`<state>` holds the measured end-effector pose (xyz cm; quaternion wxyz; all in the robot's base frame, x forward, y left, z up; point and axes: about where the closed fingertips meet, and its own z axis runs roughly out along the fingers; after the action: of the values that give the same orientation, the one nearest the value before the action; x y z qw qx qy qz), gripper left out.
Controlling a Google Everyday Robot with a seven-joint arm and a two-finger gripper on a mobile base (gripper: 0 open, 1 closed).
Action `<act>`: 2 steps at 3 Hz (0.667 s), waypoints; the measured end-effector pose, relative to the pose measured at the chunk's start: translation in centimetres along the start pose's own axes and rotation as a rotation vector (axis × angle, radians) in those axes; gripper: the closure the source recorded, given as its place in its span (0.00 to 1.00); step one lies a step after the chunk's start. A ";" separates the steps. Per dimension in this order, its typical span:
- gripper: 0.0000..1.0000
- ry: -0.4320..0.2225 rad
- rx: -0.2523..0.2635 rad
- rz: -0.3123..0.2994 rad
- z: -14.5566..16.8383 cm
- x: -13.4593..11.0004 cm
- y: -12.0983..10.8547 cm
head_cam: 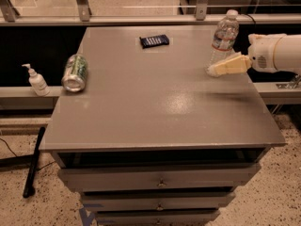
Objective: Knock water bottle over
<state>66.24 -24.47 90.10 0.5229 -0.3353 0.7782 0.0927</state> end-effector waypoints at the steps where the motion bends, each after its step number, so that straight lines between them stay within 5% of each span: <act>1: 0.00 -0.114 -0.025 0.067 1.2 0.2 -1.0; 2: 0.10 -0.197 -0.065 0.106 2.1 -0.2 -1.2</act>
Offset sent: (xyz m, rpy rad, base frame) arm 0.0321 0.0078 0.0014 0.3136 -0.1013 0.1072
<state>68.63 -24.19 89.62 0.5801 -0.2994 0.7362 0.1781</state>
